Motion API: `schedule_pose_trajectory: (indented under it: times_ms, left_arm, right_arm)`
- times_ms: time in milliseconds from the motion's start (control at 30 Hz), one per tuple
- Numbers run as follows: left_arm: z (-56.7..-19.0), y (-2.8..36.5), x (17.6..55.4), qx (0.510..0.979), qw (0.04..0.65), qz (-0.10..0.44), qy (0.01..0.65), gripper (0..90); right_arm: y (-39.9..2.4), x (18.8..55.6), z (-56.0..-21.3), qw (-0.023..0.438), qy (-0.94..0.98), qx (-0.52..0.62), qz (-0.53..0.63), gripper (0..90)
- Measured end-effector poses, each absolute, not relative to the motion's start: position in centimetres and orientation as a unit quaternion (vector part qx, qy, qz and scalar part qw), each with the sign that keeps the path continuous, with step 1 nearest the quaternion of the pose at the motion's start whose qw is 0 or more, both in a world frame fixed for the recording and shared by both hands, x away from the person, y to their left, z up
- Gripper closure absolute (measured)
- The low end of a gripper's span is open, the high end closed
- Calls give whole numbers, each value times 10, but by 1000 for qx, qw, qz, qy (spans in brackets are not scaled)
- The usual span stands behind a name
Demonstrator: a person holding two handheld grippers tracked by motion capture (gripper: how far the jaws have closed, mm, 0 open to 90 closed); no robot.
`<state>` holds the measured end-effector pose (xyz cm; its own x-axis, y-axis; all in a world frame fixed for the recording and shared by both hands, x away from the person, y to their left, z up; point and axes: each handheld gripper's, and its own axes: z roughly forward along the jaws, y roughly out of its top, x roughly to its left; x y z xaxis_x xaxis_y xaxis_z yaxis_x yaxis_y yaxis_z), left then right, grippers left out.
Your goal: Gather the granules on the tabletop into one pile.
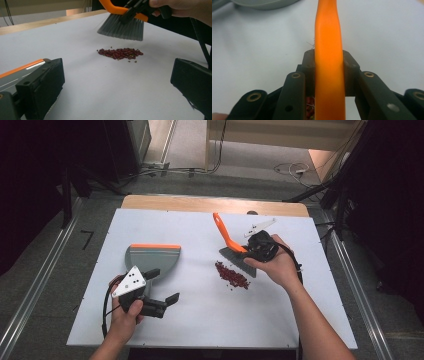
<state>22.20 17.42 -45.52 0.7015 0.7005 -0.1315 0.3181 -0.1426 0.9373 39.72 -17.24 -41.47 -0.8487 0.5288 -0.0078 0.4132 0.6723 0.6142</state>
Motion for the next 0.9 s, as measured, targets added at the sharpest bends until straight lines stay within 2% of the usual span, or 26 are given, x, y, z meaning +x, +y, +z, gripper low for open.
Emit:
schedule_pose_trajectory:
  times_ms: [33, 267, 333, 533, 900]
  left_arm:
    - [-455, 174, 222, 736, 556, 172, 346, 0]
    - [-456, 174, 223, 736, 555, 172, 347, 0]
    - [-456, 175, 223, 737, 554, 171, 347, 0]
    - [-456, 176, 222, 735, 556, 173, 347, 0]
    - [-456, 174, 222, 737, 555, 173, 347, 0]
  right_arm:
    - [-172, 397, -415, 93, 910, 259, 311, 687]
    - [-150, 409, -435, 192, 931, 186, 249, 687]
    - [-143, 410, -441, 203, 933, 172, 240, 687]
    - [-128, 404, -449, 194, 944, 125, 237, 688]
    - [-137, 383, -449, 165, 956, 57, 237, 688]
